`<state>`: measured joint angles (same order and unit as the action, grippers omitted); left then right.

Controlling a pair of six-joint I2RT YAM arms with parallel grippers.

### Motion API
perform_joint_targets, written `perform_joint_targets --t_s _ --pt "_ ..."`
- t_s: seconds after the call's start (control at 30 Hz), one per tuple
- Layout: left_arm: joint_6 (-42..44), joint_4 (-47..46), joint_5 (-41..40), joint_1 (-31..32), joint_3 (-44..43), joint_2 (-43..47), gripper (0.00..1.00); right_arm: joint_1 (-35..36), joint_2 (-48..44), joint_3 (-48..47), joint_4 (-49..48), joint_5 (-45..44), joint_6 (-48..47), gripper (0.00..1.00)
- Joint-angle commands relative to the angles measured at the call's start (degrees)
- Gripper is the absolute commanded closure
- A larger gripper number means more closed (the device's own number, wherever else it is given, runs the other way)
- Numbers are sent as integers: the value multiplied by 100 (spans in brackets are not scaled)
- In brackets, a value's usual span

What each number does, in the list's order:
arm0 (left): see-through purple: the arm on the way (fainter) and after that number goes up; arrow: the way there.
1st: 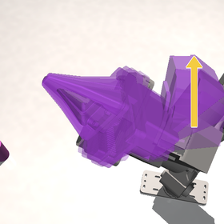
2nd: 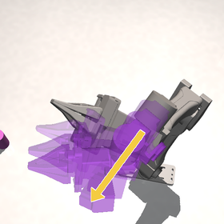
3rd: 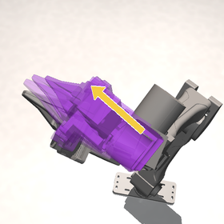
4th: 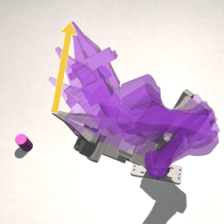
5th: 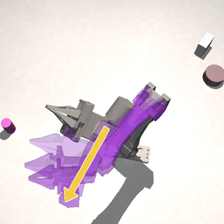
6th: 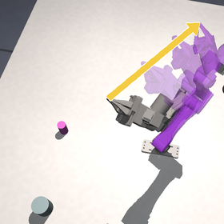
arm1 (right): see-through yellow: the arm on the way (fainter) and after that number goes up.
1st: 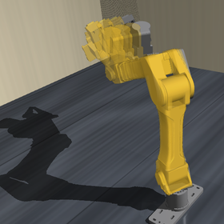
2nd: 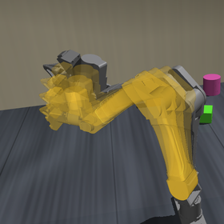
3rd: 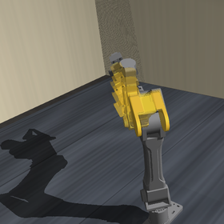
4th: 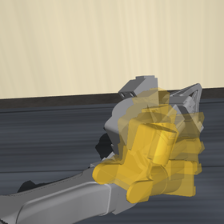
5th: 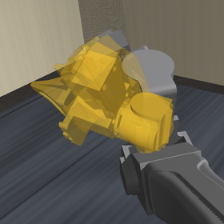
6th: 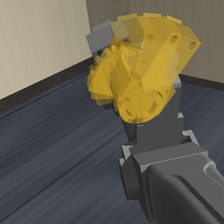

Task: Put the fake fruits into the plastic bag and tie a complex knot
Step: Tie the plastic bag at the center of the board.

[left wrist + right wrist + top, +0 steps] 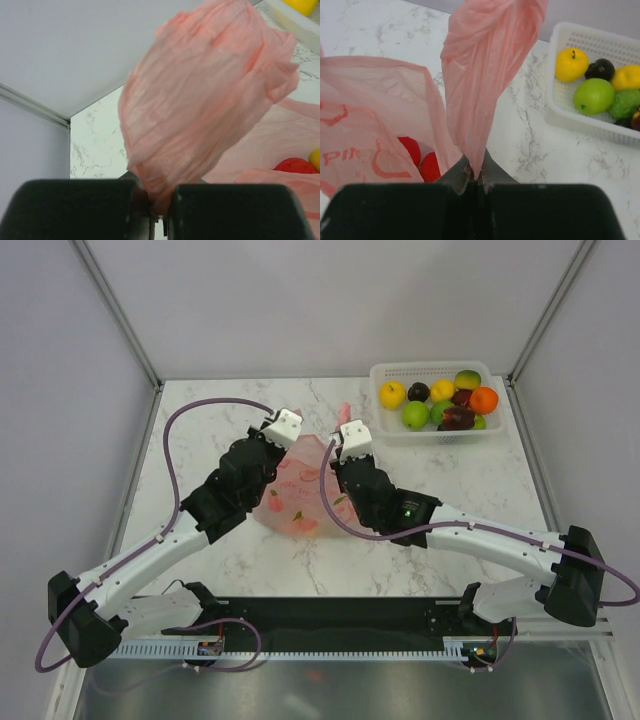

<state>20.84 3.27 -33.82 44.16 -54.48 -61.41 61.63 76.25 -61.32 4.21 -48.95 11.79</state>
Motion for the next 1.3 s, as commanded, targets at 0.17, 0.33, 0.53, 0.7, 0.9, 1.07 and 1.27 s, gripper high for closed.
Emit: perform_joint_targets --t_s 0.17,0.33,0.53,0.7,0.9,1.07,1.27 --pt "324 -283 675 171 51 270 98 -835 -926 735 -1203 2844 -1505 100" --pt "596 -300 667 303 104 226 98 -1714 -1024 701 -1194 4391 -1355 100" --pt "947 -300 -34 488 69 112 98 -2400 -822 551 -1159 6335 -1179 100" --pt "1150 -467 -388 558 78 15 98 -2559 -831 630 -1238 6582 -1012 100" --pt "800 -372 594 567 166 671 65 -3059 -1024 700 -1045 7118 -1108 100" --pt "-210 814 1878 559 -299 1113 30 -3358 -884 455 -694 7890 -1399 100" --pt "-1081 2028 2617 558 -695 1491 3 -3666 -681 314 -632 8375 -1504 100"
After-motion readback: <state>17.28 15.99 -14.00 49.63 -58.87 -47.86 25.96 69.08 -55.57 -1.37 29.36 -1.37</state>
